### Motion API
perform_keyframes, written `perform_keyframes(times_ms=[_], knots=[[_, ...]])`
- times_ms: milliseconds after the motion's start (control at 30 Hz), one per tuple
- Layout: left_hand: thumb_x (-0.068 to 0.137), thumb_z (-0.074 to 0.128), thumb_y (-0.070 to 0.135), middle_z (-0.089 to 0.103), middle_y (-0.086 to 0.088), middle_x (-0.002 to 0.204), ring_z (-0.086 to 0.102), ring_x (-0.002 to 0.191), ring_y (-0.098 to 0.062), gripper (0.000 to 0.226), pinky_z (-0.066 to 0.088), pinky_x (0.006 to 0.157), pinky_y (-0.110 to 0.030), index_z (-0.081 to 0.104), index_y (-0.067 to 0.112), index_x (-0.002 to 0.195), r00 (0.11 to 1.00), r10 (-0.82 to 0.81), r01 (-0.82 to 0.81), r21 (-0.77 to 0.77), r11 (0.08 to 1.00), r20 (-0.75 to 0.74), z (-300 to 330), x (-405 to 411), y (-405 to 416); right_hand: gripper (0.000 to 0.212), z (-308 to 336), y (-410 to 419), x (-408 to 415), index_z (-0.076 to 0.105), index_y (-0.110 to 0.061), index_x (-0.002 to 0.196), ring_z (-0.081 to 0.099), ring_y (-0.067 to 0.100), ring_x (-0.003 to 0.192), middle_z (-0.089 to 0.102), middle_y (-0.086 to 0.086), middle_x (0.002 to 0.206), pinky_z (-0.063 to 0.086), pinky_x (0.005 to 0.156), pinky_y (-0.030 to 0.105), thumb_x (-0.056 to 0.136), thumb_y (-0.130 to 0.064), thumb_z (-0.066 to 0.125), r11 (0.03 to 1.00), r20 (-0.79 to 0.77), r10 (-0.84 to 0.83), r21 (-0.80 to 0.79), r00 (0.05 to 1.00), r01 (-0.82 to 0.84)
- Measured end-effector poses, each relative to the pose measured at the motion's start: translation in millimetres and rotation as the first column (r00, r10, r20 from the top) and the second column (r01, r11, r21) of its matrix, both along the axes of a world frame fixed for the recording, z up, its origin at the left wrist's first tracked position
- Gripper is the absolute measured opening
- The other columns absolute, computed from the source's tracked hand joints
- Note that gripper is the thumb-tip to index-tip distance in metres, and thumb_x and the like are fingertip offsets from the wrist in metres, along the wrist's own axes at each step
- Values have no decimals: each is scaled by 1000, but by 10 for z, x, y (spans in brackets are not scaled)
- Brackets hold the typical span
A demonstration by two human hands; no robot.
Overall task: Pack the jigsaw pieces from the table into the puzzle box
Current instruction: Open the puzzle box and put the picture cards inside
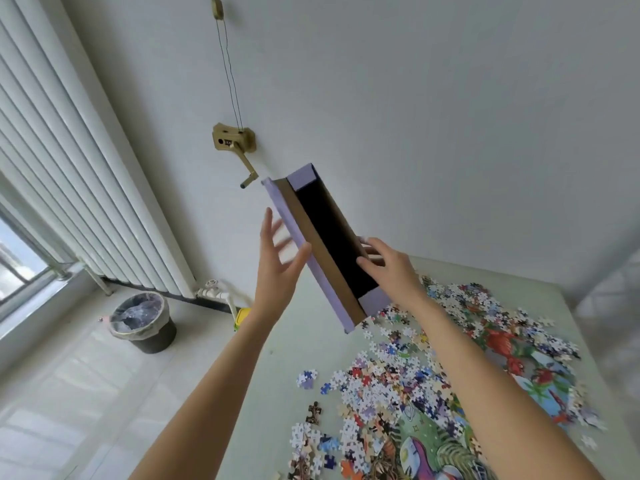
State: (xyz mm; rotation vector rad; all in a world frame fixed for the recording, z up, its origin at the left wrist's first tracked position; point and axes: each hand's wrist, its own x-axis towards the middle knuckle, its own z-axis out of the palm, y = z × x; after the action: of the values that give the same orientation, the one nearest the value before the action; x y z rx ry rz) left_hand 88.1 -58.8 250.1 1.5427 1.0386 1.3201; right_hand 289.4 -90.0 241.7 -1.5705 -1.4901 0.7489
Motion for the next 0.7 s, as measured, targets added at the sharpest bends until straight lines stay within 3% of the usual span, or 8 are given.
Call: perform_keyframes(times_ms=[67, 133, 267, 367, 467, 567, 633, 700], knots=[[86, 59, 34, 18, -5, 150, 19, 140, -16, 71, 21, 107, -11, 17, 34, 144, 959, 155, -87, 271, 959, -239, 32, -17, 136, 28, 110, 95, -22, 60, -23, 117, 65, 9, 92, 66, -7, 103, 53, 88, 34, 89, -22, 62, 1000, 53, -10, 14, 999, 9], [81, 50, 45, 7, -10, 154, -2, 143, -22, 63, 5, 113, -22, 29, 36, 140, 860, 276, -96, 397, 913, -428, 145, -68, 321, 27, 239, 221, -39, 63, -22, 115, 66, 11, 93, 67, -6, 104, 51, 88, 32, 88, -24, 62, 1000, 130, 0, 8, 992, -1], [76, 42, 52, -3, -9, 157, -18, 142, -29, 59, -23, 110, -42, 42, 37, 133, 524, 500, -1, 586, 810, -689, 344, -228, 667, 27, 443, 490, 23, 65, -9, 112, 61, 21, 106, 65, 3, 116, 44, 96, 39, 90, -23, 59, 1000, 213, -14, -16, 977, 18], [83, 44, 47, 20, 4, 154, -4, 145, -15, 51, -16, 113, -44, 45, 38, 133, 350, 264, 381, 394, 836, -899, 478, -264, 868, 31, 526, 705, 123, 63, -9, 116, 53, 21, 117, 60, 5, 126, 37, 103, 33, 90, -26, 59, 994, 214, 59, -104, 975, -38], [88, 53, 41, 32, 12, 149, 13, 143, -10, 55, -4, 116, -43, 35, 36, 140, 168, 6, 489, 88, 868, -986, 585, -128, 995, 34, 635, 899, 181, 61, -10, 121, 50, 19, 120, 58, 4, 128, 33, 98, 25, 90, -25, 59, 981, 226, 118, -178, 967, -78], [91, 48, 45, 47, 12, 138, 31, 135, -10, 44, 8, 115, -46, 44, 36, 134, 228, 56, 494, 165, 853, -972, 642, 2, 1097, 26, 658, 1047, 186, 66, -4, 108, 56, 26, 109, 64, 12, 115, 41, 98, 37, 93, -22, 55, 992, 277, 59, -124, 959, -25], [92, 50, 36, 58, 11, 127, 44, 128, -15, 29, 16, 113, -48, 59, 33, 119, 405, 228, 466, 414, 782, -886, 617, 38, 1127, 21, 595, 1125, 163, 64, -3, 87, 57, 29, 88, 66, 15, 91, 43, 78, 36, 92, -19, 52, 997, 331, -36, -57, 943, 58], [88, 57, 33, 55, 5, 131, 41, 130, -21, 25, 14, 112, -52, 63, 32, 112, 575, 456, 159, 639, 752, -680, 565, 81, 1118, 22, 562, 1173, 132, 48, -2, 69, 44, 27, 70, 51, 15, 68, 29, 59, 31, 89, -12, 49, 983, 333, -172, -3, 927, 183]])
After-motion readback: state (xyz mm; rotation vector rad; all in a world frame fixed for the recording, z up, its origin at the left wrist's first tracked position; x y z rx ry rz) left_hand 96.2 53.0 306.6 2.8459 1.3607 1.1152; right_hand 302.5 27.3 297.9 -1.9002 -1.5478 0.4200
